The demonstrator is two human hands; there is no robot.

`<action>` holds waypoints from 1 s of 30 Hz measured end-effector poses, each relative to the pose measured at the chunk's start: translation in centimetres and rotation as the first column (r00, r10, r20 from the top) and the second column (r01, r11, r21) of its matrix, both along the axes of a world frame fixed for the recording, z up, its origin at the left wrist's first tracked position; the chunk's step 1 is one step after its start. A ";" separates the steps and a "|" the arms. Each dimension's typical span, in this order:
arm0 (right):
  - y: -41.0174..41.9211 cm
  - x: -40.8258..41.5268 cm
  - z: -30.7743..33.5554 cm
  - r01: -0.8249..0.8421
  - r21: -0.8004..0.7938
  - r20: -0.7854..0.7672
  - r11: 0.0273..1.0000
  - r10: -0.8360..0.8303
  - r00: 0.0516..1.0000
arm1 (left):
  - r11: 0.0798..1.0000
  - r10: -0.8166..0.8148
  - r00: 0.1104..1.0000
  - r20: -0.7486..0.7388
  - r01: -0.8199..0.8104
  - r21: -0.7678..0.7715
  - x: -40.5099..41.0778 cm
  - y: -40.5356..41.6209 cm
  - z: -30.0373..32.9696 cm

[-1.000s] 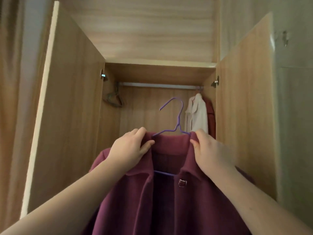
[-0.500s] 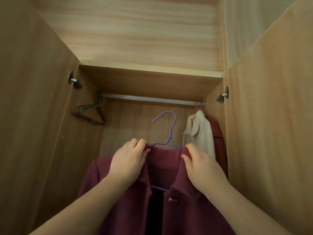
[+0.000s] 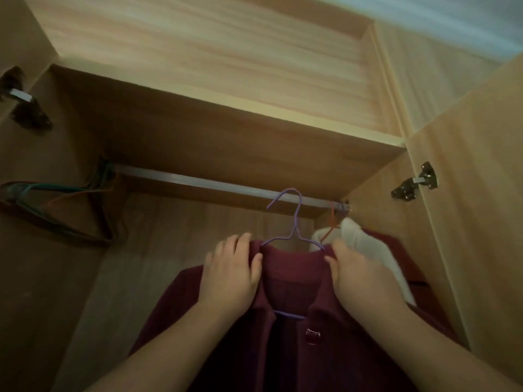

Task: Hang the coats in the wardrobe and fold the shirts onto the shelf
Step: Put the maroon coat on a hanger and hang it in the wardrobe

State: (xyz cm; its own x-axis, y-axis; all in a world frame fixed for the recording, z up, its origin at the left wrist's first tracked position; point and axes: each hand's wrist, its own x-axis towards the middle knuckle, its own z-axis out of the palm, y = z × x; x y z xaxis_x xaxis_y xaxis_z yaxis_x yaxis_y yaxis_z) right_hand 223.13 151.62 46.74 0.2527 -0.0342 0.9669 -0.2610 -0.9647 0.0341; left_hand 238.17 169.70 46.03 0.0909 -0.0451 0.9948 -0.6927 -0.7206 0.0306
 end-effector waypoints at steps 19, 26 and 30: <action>-8.7 11.0 14.1 0.394 0.025 0.028 0.919 -0.394 0.918 | 0.948 -0.191 0.975 0.110 0.153 0.280 13.4 -14.7 3.4; -11.9 12.8 14.0 0.457 -0.014 0.033 0.889 -0.457 0.889 | 0.961 -0.174 0.982 0.078 0.153 0.229 17.6 -16.0 3.2; -12.5 14.3 13.6 0.502 -0.064 0.023 0.862 -0.502 0.865 | 0.962 -0.137 0.986 0.092 0.110 0.248 18.1 -16.1 2.9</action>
State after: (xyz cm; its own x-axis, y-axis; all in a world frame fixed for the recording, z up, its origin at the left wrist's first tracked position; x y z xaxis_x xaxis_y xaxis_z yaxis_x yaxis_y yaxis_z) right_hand 237.39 139.17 60.30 0.2131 -0.0922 0.9727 -0.7098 -0.6987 0.0893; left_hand 256.32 153.60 48.94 -0.0366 -0.2895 0.9565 -0.7664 -0.6061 -0.2129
